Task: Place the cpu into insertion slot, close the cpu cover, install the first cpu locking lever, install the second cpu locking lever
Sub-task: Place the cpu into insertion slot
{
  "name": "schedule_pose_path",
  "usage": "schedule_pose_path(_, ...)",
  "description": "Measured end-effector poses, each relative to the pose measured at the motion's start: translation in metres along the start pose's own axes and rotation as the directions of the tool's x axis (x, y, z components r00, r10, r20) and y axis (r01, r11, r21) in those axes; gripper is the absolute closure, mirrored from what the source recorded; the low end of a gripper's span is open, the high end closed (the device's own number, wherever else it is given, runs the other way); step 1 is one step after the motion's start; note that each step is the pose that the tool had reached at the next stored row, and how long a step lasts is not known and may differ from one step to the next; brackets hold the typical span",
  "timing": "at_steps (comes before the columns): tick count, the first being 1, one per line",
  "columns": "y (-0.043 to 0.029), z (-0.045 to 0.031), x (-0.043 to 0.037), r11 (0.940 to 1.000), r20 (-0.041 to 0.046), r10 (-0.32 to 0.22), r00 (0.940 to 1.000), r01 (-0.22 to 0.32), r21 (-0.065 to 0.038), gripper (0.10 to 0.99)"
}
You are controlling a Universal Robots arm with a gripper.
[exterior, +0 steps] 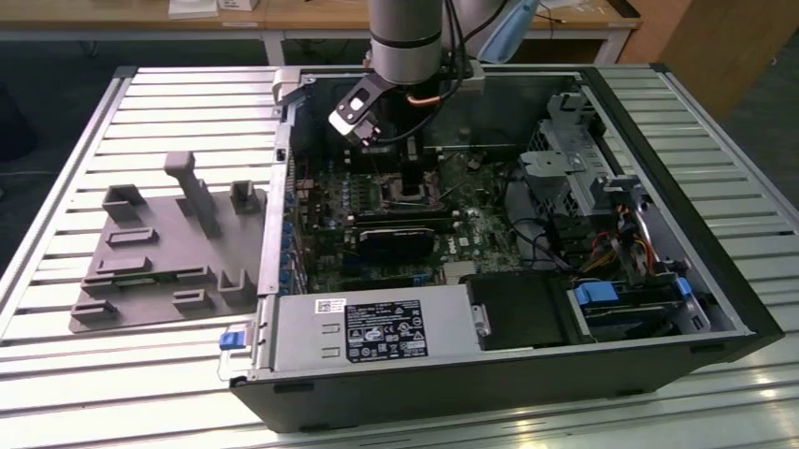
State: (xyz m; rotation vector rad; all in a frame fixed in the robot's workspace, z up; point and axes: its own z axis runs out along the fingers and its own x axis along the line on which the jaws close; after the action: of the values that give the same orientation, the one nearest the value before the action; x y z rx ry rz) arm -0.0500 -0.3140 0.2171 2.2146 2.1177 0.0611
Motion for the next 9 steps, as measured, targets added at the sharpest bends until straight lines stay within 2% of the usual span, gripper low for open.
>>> schedule_pose_path(1, 0.0, -0.0001, 0.0, 1.0, 0.0, 0.0, 1.0, 0.0, 0.0, 0.49)
schedule_pose_path(2, 0.0, -0.0002, 0.0, 1.0, 0.0001, 0.0, 1.0, 0.0, 0.0, 0.553)
schedule_pose_path(3, 0.0, -0.0003, 0.0, 1.0, 0.0001, 0.0, 1.0, 0.0, 0.0, 0.553)
schedule_pose_path(5, 0.0, -0.0005, 0.0, 1.0, 0.0001, 0.0, 1.0, 0.0, 0.0, 0.671)
schedule_pose_path(6, 0.0, -0.0006, 0.0, 1.0, 0.0001, 0.0, 1.0, 0.0, 0.0, 0.671)
schedule_pose_path(8, 0.0001, -0.0008, 0.0, 1.0, 0.0001, 0.0, 1.0, 0.0, 0.0, 0.788)
schedule_pose_path(9, 0.0001, -0.0008, 0.0, 1.0, 0.0001, 0.0, 1.0, 0.0, 0.0, 0.788)
